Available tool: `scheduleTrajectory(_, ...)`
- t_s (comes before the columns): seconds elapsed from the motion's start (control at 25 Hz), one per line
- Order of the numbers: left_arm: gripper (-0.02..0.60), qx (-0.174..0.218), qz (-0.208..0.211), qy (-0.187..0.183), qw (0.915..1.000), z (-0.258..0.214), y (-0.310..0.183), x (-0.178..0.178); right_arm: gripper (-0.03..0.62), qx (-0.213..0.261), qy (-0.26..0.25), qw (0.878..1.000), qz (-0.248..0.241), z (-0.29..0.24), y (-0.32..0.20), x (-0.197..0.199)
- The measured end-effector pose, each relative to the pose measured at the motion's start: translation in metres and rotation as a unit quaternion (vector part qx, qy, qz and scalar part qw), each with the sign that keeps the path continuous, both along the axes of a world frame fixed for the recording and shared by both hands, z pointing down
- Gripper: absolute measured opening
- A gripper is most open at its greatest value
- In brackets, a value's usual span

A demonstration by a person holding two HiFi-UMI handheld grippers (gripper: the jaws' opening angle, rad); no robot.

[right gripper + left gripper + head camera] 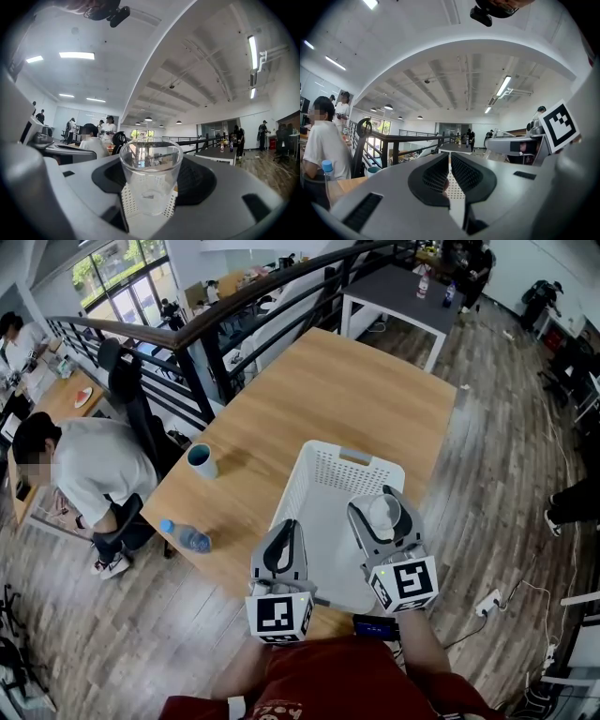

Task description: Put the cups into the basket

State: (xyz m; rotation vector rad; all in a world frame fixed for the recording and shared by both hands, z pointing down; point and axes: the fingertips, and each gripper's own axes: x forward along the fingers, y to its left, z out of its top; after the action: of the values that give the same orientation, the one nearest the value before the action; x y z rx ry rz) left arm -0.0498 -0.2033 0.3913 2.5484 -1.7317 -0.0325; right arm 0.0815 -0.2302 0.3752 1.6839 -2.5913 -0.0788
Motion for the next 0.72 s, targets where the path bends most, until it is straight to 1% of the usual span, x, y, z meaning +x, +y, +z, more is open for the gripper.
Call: scheduleTrajectory(0.72,0.021,0.000,-0.005,0.006,1.0000,0.002,0.002,-0.002,0.282,-0.037,0.008,0.999,0.002,0.032,-0.027,-0.010)
